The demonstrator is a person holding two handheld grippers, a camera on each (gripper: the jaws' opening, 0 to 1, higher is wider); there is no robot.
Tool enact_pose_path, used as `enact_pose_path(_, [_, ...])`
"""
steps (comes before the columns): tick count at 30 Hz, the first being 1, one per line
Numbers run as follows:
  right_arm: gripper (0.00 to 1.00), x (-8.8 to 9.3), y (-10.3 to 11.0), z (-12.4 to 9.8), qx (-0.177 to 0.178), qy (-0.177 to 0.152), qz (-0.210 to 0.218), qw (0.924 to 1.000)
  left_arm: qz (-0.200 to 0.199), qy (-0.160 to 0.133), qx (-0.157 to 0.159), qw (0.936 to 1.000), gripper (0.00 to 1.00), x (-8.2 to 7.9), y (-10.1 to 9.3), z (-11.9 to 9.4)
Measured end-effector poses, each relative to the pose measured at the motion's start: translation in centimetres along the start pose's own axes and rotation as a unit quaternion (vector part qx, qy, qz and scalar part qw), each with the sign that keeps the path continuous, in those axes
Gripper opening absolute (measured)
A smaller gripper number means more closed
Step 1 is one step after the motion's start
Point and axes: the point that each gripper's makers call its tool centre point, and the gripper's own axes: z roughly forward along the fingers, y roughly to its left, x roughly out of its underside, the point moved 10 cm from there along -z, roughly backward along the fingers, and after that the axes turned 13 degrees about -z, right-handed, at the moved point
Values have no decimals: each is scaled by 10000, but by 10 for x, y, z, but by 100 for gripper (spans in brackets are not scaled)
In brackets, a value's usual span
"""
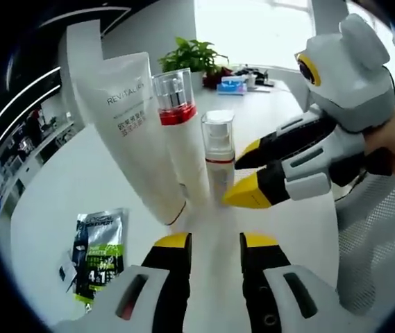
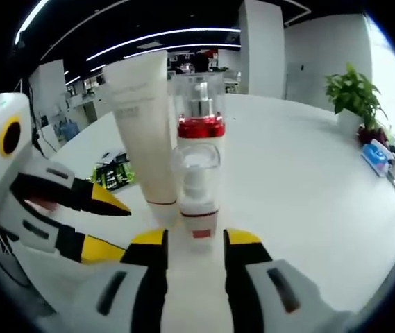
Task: Arrange the skincare products in the storage area until every visible bottle or jar stands upright without overlapping.
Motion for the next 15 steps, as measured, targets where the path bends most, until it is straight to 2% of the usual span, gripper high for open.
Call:
enact_pose_path(3, [37, 0, 1, -3, -128, -45, -4, 9999, -82, -17, -16, 10000, 27, 2, -1, -5])
enact_pose_path(8, [51, 1, 2, -6, -319, -87, -6, 9995, -192, -47, -133, 9997, 34, 5, -2, -15])
enact_pose_path(15, [59, 2, 4, -13, -556, -59, 32, 9984, -618, -71, -385, 9973, 43, 11, -1, -33])
